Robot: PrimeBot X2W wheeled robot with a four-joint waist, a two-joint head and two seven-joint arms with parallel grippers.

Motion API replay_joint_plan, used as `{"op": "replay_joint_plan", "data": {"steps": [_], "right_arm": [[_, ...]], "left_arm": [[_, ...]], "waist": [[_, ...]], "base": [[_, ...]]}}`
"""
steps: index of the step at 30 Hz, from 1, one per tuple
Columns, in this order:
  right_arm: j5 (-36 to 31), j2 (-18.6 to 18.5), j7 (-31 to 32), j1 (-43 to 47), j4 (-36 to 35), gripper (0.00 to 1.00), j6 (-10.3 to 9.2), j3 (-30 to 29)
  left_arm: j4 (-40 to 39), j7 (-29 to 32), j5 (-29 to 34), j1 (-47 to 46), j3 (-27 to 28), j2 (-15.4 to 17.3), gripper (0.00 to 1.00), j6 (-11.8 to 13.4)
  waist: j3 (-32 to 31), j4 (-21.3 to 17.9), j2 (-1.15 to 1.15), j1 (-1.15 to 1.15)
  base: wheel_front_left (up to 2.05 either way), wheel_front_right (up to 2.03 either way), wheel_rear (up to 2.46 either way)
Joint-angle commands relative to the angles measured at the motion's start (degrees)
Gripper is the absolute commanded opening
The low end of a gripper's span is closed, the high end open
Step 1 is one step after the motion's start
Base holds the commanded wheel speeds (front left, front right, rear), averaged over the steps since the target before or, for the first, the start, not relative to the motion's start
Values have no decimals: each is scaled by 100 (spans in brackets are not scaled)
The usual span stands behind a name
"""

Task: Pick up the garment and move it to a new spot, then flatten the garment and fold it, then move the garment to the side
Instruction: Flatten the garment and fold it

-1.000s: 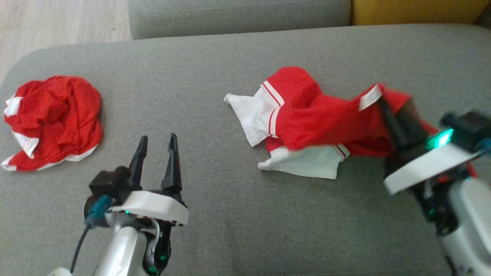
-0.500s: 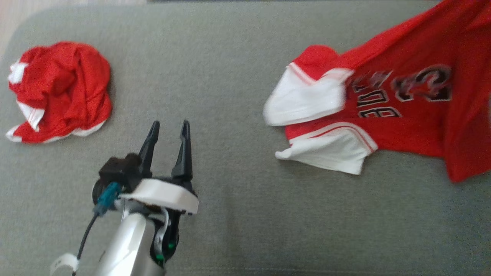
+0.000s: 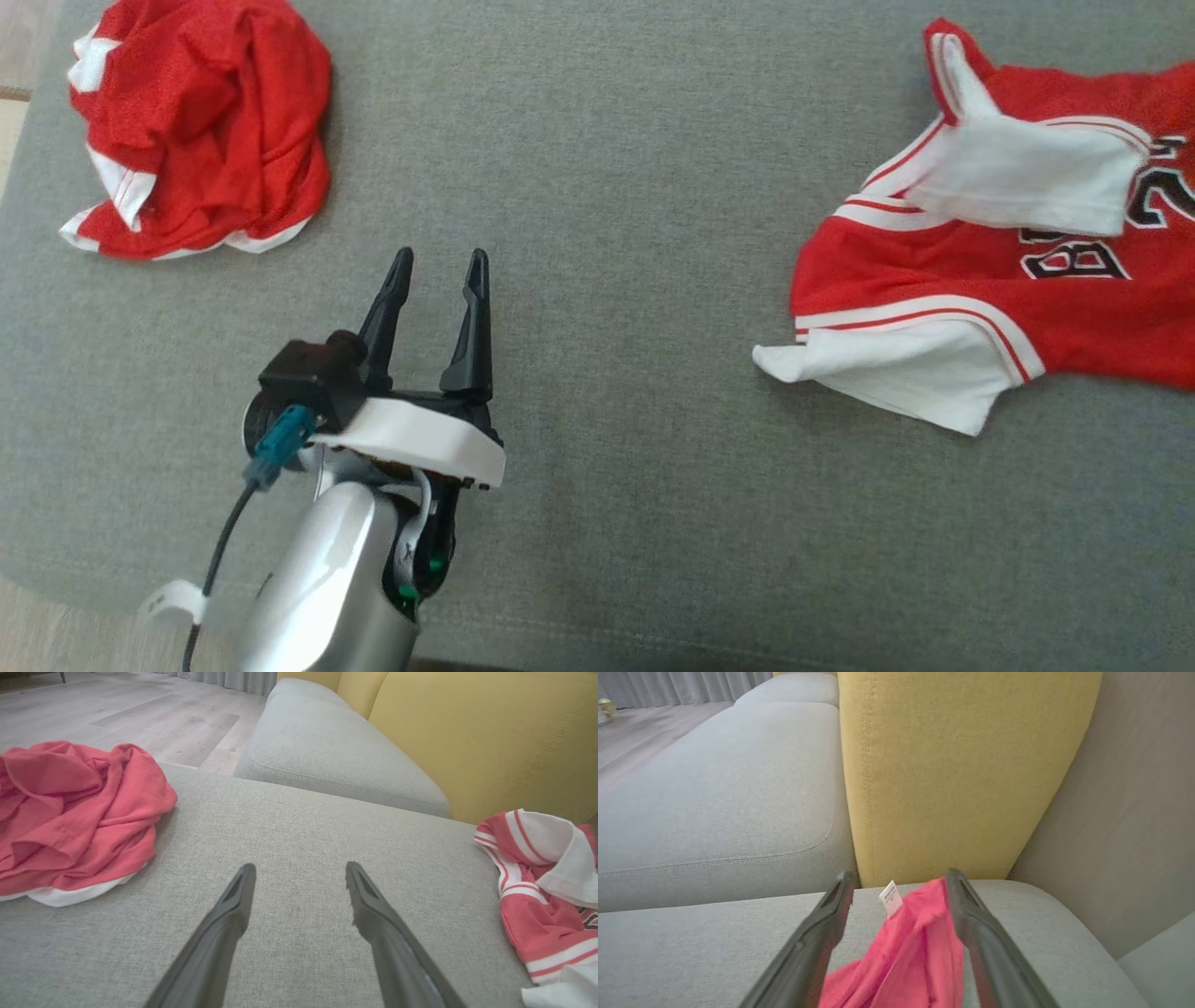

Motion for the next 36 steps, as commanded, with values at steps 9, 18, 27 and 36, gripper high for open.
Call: {"op": "replay_joint_plan", "data": {"steps": [9,18,27,36], "right_arm": [[331,603,-1044,23,-168,100,-5,903],[1129,946,-1620,1014,-1268,100,-5,1666],[1387,1432,-1927,3062,-3081,100,-5,1594],[626,2401,-1790,4980,-4364,100,-5,1113]], "left_arm": [[-171,-69,55,-108,347,52,100,-2],[-203,-69,87,140,460,52,100,-16],[-252,-69,72,444,521,52,100,-5],[-187,-69,26,651,425,52,100,-33]], "waist": [[-544,-554,0,-2],[-1110,-988,0,-2],[-1554,-1298,0,-2],[-1624,-1518,0,-2]], "base": [[0,0,0],[0,0,0],[0,0,0],[0,0,0]]}}
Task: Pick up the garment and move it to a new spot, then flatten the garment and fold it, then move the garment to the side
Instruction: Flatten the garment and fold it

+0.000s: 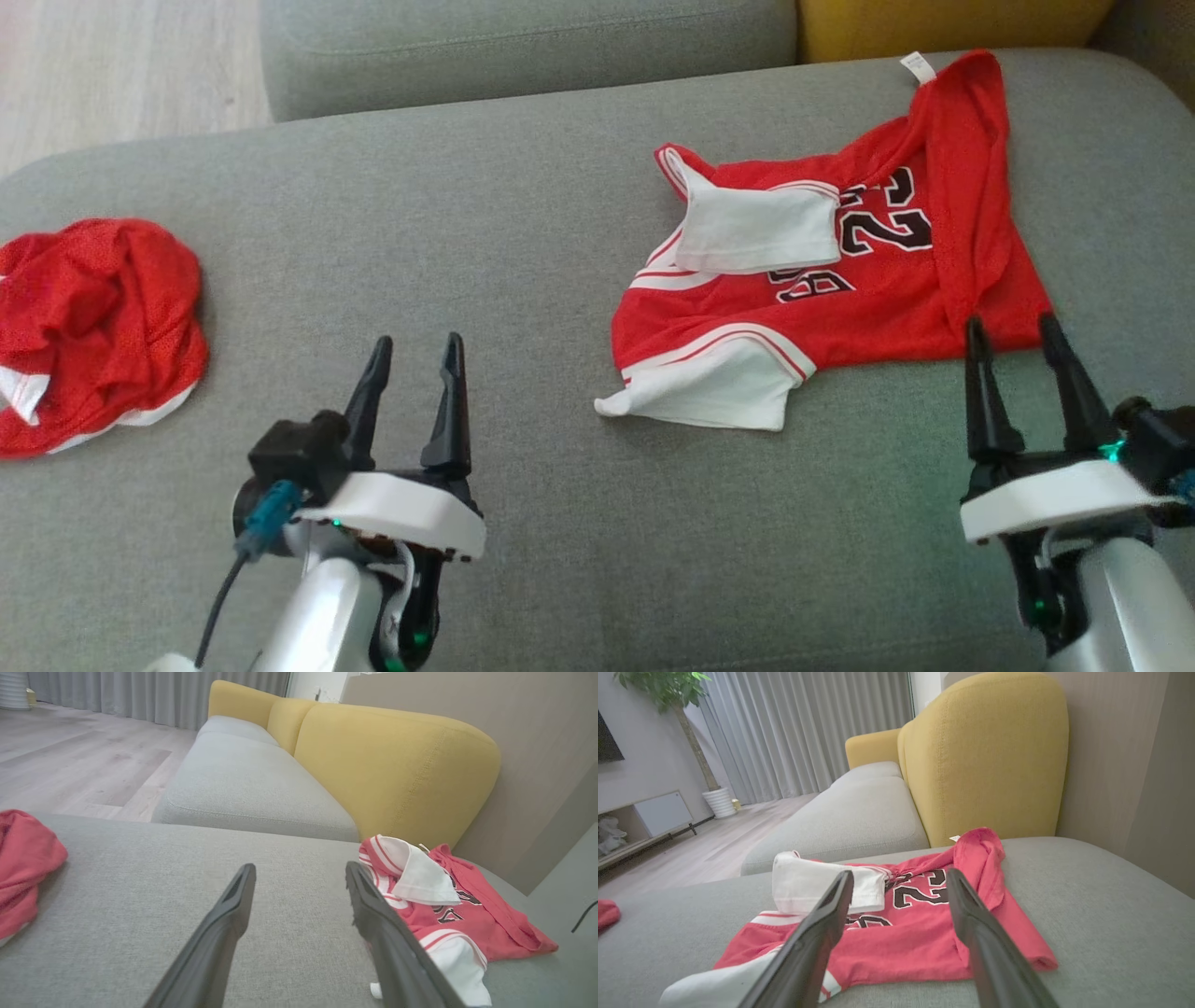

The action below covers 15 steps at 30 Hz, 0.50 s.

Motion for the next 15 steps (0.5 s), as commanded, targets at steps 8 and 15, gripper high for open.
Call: {"op": "replay_joint_plan", "data": {"steps": [8,15], "right_arm": [[-237,116,215,-165,-704,100,-5,-107],[-286,201,271,-152,-803,100,-5,-186]], "left_arm": [[-19,-69,23,-278,-99,43,100,-175],[855,-69,274,-602,-1003,44,100,-905]], "waist": [[187,-95,0,0],[371,-217,0,0]], "base": [[0,0,0],[0,0,0]]}}
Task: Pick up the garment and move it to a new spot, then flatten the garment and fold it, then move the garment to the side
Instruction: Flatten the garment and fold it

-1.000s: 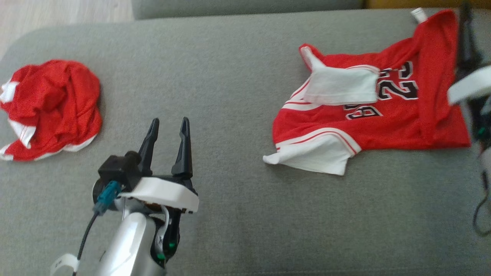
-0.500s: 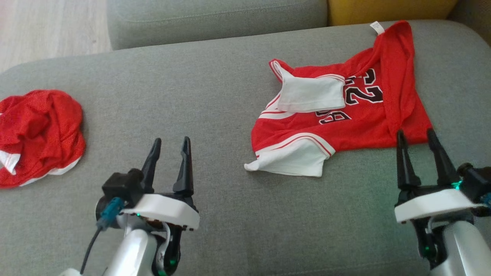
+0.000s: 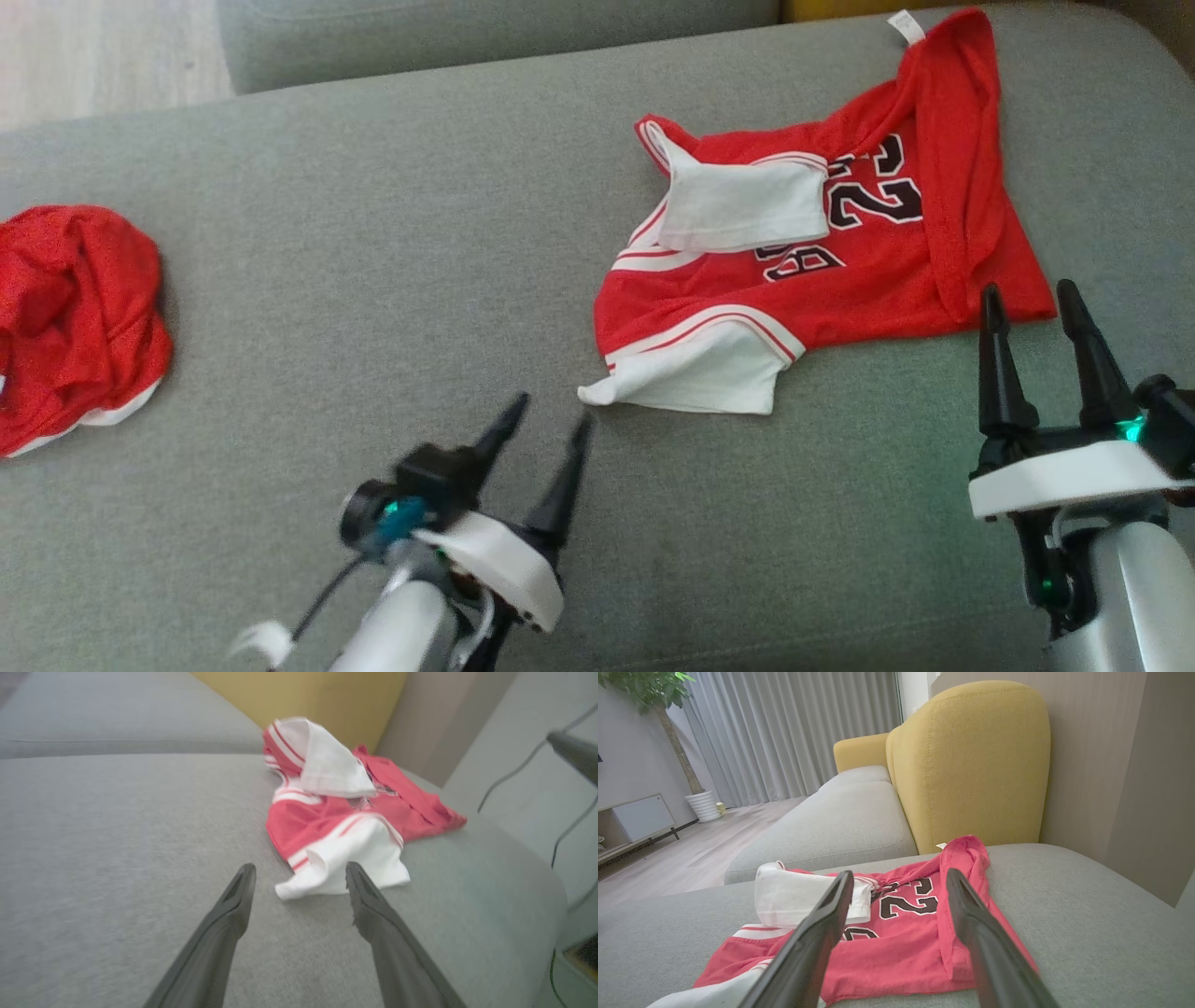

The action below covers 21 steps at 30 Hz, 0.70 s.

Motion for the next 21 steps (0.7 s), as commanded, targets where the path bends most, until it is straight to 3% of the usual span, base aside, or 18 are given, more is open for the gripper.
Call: {"op": "replay_joint_plan", "data": {"steps": [1,11,19,20,21], "right_arm": [[-60,10,24,-151,-224,100,-5,88],[-21,88,7,-265,-203,100,-5,90],[1,106,-59,-380,-169,100,-5,65],[0,107,-66,-394,-164,100,-5,54],[-4,109,-72,-408,-157,100,-5,37]], "left_arm": [[22,-70,205,-411,8,54,100,-70],[899,-70,990,-1077,-452,104,100,-73],[1471,-70,977,-1466,-504,70,100,-83],[1538,-70,901,-1495,-493,65,82,-108],[1603,-70,825,-1527,-496,60,2,-140]], "waist": [[64,-58,0,0],[333,-327,0,0],[518,-541,0,0],[531,-549,0,0],[539,-555,0,0]], "base": [[0,0,0],[0,0,0],[0,0,0],[0,0,0],[0,0,0]]}}
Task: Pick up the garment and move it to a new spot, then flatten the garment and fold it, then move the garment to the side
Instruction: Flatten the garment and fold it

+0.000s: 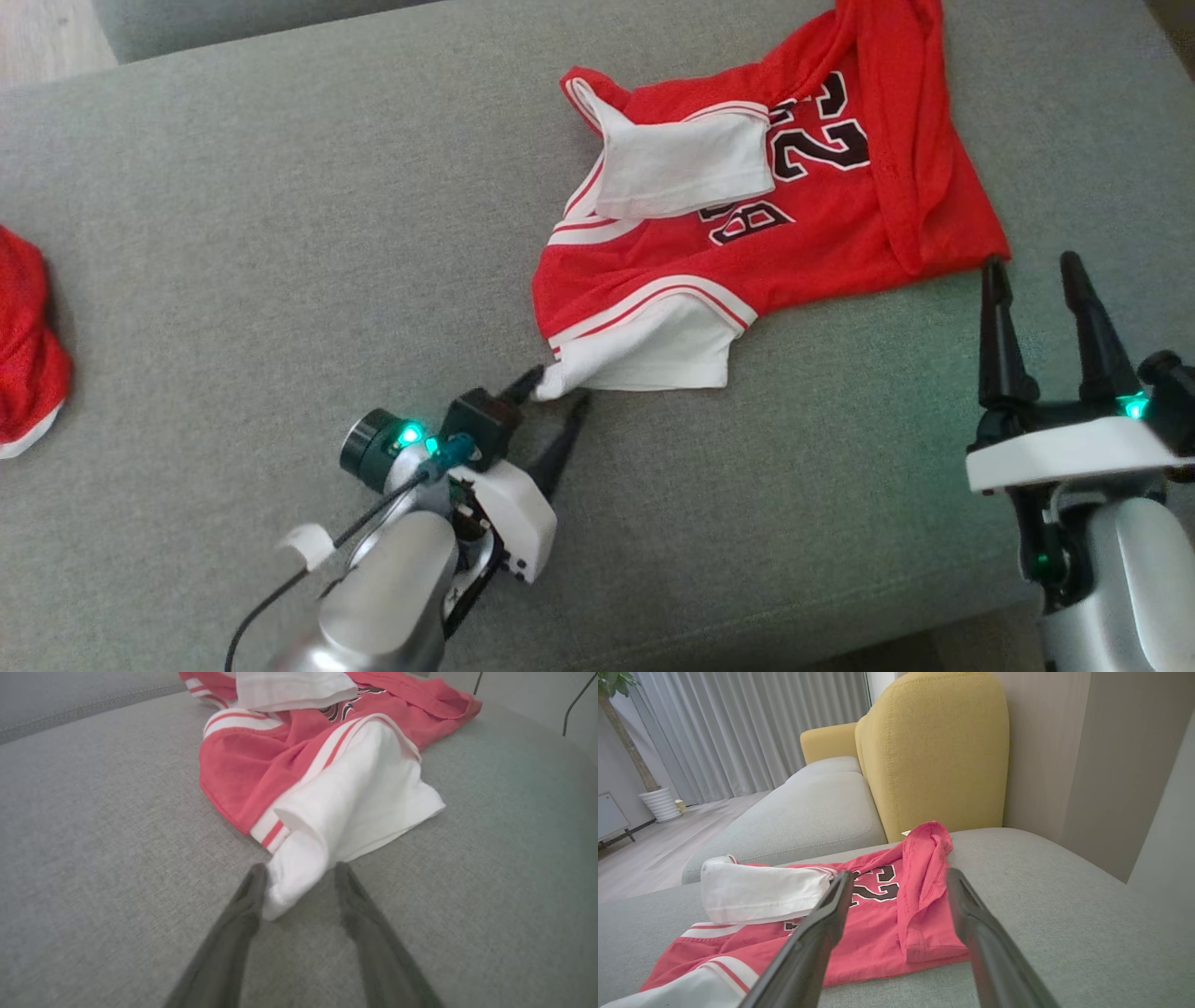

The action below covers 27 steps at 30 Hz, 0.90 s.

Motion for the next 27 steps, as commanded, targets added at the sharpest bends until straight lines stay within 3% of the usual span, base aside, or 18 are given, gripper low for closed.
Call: {"op": "replay_joint_plan", "data": {"steps": [1,13,20,27], "right_arm": [[-9,-2,-64,-186,-159,100,-5,58],[-185,34,-29,-165,-12,100,-5,-226],[-375,108,116,-125,128,100,-5,-178],[-699,195,250,-211,478,100,-5,2]], "left_arm": [[-68,-70,-111,-246,126,14,0,-52],[-967,-70,-1233,-111,810,0,0,-179],[-1632,-70,-1418,210,1238,-1,0,-200],[-1872,-70,-1460,458,1241,-1,0,-215]], "waist": [[14,-8,0,0],[-157,292,0,0],[-273,471,0,0],[-281,561,0,0]], "base": [[0,0,0],[0,0,0],[0,0,0],[0,0,0]]}}
